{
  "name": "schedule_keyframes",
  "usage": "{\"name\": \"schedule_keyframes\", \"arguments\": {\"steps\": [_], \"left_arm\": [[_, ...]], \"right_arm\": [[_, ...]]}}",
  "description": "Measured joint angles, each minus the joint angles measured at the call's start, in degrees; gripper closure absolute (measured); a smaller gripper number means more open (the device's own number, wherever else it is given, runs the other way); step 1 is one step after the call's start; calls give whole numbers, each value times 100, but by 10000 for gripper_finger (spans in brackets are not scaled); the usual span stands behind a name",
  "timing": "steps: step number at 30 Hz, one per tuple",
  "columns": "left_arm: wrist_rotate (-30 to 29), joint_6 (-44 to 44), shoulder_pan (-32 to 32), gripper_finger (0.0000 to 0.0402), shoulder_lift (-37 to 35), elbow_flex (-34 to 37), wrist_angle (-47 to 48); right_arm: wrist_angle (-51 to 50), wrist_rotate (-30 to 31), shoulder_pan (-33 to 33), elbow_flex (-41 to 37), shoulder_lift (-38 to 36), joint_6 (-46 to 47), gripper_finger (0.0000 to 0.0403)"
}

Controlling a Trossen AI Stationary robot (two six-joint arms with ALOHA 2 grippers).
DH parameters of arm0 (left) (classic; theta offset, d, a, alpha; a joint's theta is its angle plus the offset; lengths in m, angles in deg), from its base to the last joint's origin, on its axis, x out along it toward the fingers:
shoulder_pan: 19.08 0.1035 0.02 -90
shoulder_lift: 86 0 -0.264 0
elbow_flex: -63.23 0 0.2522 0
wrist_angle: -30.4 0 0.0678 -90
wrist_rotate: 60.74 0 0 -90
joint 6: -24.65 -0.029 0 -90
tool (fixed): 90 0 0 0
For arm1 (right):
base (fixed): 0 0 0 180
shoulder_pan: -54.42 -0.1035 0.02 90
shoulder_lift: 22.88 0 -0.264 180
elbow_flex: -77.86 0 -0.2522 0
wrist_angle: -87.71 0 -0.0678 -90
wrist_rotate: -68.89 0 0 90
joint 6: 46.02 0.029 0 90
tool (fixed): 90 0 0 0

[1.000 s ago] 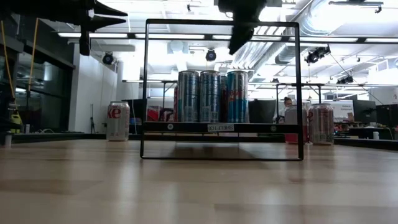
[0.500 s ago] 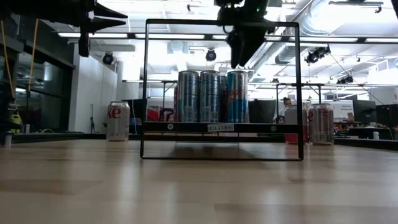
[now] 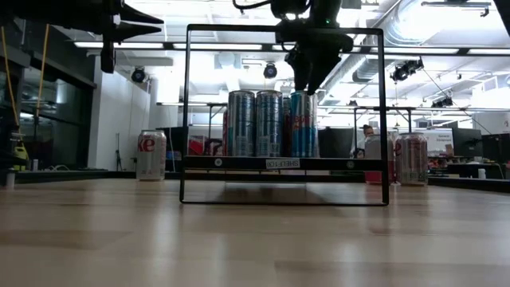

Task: Place canned beverage on shelf
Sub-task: Put the blue soda can on the shelf aligned with the other blue soda can

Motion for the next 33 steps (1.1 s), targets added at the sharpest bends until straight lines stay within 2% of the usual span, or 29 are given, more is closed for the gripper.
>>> {"name": "schedule_keyframes", "arguments": {"steps": [11, 18, 21, 25, 28, 33], "left_arm": [[35, 0, -2, 401, 0, -2, 0], [35, 0, -2, 401, -2, -2, 0], [35, 1, -2, 401, 0, -2, 1], [33, 0, -2, 401, 0, 0, 3], [33, 0, -1, 401, 0, -2, 3], [33, 0, -2, 402, 0, -1, 3]], "right_arm": [[8, 13, 3, -2, 200, -14, 138], [-47, 50, 3, -1, 163, 69, 174], [-40, 64, 3, -2, 162, 132, 176], [-74, 203, 3, -2, 162, 887, 167], [-143, 471, 7, -2, 162, 1926, 164], [-345, 485, -7, -2, 151, 3518, 175]]}}
